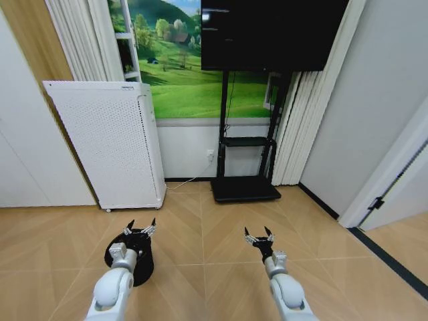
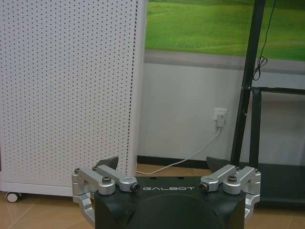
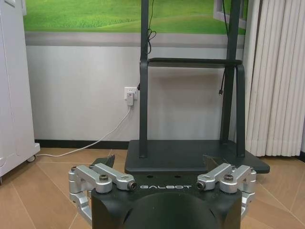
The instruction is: Pick up the trash bin and place the garbage on the floor into it.
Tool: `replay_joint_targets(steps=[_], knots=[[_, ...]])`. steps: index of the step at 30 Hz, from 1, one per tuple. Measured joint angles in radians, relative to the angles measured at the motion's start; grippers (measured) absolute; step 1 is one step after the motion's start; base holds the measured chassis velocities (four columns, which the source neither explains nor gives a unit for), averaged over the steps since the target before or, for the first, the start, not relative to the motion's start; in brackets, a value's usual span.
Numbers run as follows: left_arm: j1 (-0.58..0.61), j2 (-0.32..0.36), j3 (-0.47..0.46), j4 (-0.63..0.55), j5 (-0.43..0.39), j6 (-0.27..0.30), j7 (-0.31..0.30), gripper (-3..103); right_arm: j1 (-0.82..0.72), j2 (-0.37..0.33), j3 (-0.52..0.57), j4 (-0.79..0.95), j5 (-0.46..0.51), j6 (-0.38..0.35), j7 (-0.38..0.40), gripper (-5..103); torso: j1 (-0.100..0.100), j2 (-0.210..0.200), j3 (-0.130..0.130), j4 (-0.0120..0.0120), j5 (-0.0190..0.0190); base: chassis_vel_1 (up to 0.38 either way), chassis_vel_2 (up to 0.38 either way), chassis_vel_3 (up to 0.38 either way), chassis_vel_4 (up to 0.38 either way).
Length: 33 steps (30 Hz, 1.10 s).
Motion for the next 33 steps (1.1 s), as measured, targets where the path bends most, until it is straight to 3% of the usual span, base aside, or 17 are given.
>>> replay_joint_targets(steps=[7,33], knots=[[-0.014,0.001,0.004,-0.003,-0.004,0.005,0.000,100,-0.010,0.001,-0.002,-0.002,-0.001,0.006,-0.003,100,0.002,0.010,0.007,-0.0001,0.0000,0.000,0.000,0.000,0.000],[-0.008,0.010,-0.004,-0.023,-0.028,0.015,0.001,100,-0.023,0.004,0.007,0.010,0.000,0.013,-0.009,100,0.026,0.124,0.098,-0.0001,0.0000,0.000,0.000,0.000,0.000]])
